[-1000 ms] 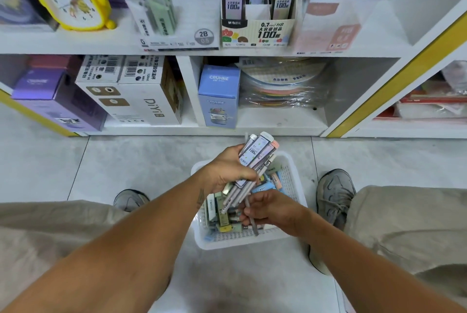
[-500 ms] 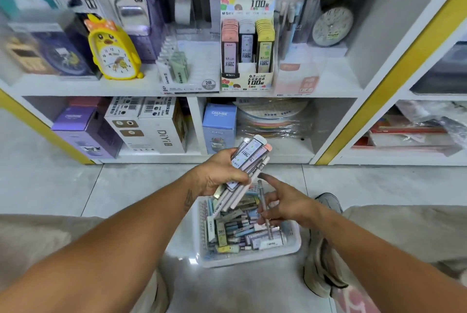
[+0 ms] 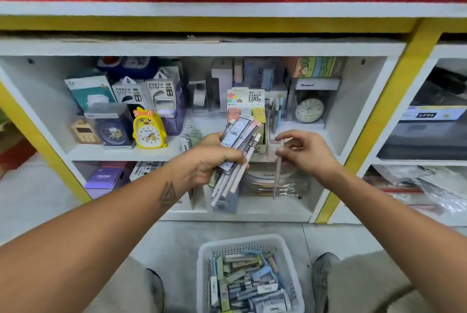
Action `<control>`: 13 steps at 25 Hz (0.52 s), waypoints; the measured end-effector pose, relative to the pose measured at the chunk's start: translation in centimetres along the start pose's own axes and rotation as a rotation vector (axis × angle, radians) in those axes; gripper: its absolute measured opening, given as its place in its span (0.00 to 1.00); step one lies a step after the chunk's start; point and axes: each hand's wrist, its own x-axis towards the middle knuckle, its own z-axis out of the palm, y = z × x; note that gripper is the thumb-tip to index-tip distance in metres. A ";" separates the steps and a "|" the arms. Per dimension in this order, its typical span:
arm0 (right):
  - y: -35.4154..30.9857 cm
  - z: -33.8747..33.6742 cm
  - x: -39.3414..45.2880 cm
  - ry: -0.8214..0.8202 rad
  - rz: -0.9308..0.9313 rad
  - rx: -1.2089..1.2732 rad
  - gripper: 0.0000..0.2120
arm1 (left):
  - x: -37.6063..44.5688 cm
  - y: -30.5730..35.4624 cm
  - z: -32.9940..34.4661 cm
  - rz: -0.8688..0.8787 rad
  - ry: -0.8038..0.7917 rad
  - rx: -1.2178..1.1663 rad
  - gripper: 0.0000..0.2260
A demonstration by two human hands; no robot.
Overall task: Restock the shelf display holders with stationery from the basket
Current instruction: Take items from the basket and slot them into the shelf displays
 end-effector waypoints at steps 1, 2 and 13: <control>-1.4 -0.9 1.1 0.080 -0.048 -0.007 0.08 | 0.2 1.2 -0.1 0.015 0.022 -0.038 0.16; -2.6 -1.9 2.0 0.163 -0.091 -0.015 0.08 | 0.4 2.1 -0.1 0.027 0.037 -0.074 0.15; -1.4 -3.3 9.6 0.329 -0.349 -0.551 0.09 | 7.8 3.6 1.2 0.020 0.141 -0.224 0.19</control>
